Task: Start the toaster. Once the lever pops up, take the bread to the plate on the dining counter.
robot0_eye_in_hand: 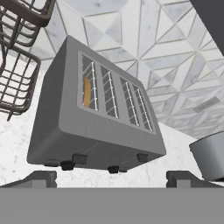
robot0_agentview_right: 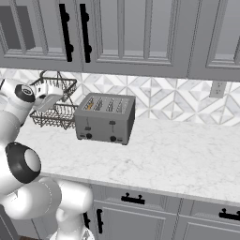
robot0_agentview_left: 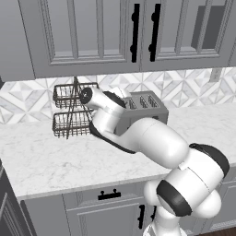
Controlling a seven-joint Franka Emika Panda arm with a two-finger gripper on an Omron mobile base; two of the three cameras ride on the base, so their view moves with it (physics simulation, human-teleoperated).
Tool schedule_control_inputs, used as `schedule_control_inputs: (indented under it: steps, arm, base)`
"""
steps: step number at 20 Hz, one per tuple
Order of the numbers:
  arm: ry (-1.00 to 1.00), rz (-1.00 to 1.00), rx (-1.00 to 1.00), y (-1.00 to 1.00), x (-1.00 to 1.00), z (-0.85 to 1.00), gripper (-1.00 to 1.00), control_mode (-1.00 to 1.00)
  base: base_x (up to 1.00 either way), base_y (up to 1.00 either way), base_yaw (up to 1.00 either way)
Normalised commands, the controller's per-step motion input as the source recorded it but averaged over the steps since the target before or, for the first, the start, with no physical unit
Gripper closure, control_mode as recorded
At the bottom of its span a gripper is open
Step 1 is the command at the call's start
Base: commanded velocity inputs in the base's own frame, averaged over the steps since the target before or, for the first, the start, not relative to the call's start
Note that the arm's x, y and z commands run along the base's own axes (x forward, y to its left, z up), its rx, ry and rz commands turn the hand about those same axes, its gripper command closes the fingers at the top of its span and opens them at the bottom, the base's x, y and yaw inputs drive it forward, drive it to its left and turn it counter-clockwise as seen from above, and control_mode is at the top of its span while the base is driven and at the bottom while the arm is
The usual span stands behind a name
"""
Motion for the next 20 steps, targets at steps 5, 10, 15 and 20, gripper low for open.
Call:
schedule_control_inputs:
  steps: [5,10,15,20]
  arm:
    - [0.00,0.00,0.00,0.00,0.00,0.00,-1.00,-1.00]
    - [0.00,0.00,0.00,0.00,0.00,0.00,-1.00,-1.00]
    - [0.00,0.00,0.00,0.00,0.00,0.00,-1.00,-1.00]
    - [0.00,0.00,0.00,0.00,0.00,0.00,-1.00,-1.00]
  base:
    - [0.00,0.00,0.00]
    - [0.00,0.00,0.00]
    - [0.00,0.00,0.00]
    - [0.00,0.00,0.00]
